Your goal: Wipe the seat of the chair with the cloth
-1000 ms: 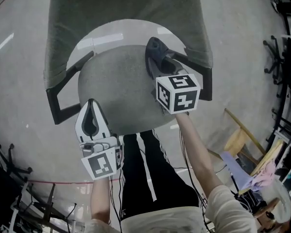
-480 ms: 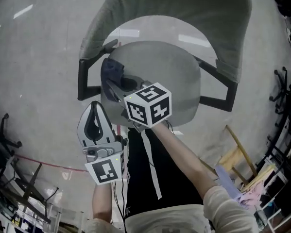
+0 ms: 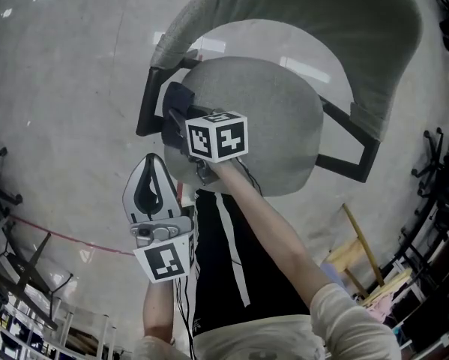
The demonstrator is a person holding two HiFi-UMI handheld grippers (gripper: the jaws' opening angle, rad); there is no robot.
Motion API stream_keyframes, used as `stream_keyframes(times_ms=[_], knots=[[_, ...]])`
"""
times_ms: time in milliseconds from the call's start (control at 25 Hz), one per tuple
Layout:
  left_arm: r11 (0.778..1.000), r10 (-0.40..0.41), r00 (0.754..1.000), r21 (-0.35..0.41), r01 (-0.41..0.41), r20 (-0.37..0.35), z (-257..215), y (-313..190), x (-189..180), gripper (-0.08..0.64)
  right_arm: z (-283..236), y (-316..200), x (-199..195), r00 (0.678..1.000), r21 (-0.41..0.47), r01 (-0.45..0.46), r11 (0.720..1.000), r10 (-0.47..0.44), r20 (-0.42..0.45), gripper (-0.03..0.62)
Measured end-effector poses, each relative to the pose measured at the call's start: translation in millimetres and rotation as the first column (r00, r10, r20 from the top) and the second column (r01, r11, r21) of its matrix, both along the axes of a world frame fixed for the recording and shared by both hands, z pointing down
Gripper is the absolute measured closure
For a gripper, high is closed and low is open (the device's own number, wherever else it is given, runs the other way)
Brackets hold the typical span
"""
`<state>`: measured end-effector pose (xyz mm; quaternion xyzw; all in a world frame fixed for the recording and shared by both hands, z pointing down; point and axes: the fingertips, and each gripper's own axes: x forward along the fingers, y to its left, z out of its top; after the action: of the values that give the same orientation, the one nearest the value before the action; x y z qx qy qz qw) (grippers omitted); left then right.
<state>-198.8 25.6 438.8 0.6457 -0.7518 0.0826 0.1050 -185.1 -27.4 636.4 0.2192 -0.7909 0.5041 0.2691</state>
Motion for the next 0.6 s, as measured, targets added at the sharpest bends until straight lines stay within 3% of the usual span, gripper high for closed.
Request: stream_keyframes(times_ms=[280, 600], knots=[[1.0, 0.008, 1.0, -0.002, -0.008, -0.016, 6.6, -13.1, 5.7, 0.545, 8.6, -3.5, 4.8, 1.0, -0.028, 0.007, 1.0, -0.007, -0.01, 0.543], [0.997, 0.081, 0.996, -0.01, -0.082, -0.026, 9.2, -33.2, 24.8, 0.545, 8.8, -8.6, 42.1, 0.997, 0.026, 0.003, 1.0, -0.001, -0.075, 0.543]])
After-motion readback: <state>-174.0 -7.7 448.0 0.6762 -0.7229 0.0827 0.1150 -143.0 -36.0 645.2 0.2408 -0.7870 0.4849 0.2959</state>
